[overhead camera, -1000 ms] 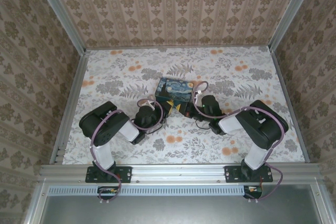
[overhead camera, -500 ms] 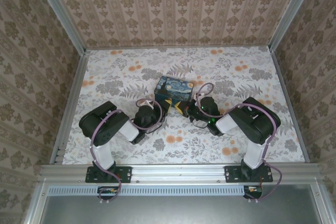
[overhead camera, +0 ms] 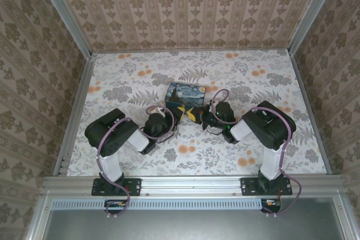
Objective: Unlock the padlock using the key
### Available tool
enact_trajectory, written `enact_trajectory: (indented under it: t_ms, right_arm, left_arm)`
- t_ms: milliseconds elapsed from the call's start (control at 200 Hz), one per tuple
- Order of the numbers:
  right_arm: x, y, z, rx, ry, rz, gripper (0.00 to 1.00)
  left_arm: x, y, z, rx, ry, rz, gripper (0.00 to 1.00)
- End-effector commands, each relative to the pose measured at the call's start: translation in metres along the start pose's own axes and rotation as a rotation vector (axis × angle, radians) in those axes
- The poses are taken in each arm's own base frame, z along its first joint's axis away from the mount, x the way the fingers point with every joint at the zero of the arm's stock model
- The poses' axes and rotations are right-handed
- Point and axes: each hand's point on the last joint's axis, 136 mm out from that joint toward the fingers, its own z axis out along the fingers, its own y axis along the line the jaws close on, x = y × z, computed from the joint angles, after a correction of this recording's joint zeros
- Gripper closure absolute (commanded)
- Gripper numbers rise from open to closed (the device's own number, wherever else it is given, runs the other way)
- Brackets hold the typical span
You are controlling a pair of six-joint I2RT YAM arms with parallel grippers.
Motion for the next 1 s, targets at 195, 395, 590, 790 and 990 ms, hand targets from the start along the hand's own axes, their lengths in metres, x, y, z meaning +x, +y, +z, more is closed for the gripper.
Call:
enact_trajectory:
  t_ms: [195, 395, 590, 790, 990]
  right_arm:
    - [-0.024, 0.057, -0.009, -0.187, -0.111, -0.207, 0.64]
    - [-0.025, 0.051, -0.02, -0.169, -0.118, -0.21, 0.36]
    - [-0.014, 0.03, -0.031, -0.108, -0.067, -0.226, 0.24]
    - [-0.004, -0.009, -0.056, 0.034, -0.024, -0.254, 0.17]
    - [0.013, -0.024, -0.08, 0.163, 0.038, -0.369, 0.2]
  left_arm:
    - [0.066, 0.014, -0.016, -0.033, 0.281, 0.058, 1.0]
    - [0.055, 0.024, -0.015, -0.057, 0.238, 0.087, 1.0]
    - [0.045, 0.032, -0.012, -0.075, 0.207, 0.105, 1.0]
    - [0.035, 0.035, -0.011, -0.082, 0.179, 0.134, 1.0]
    - [0.032, 0.038, -0.011, -0.092, 0.17, 0.145, 1.0]
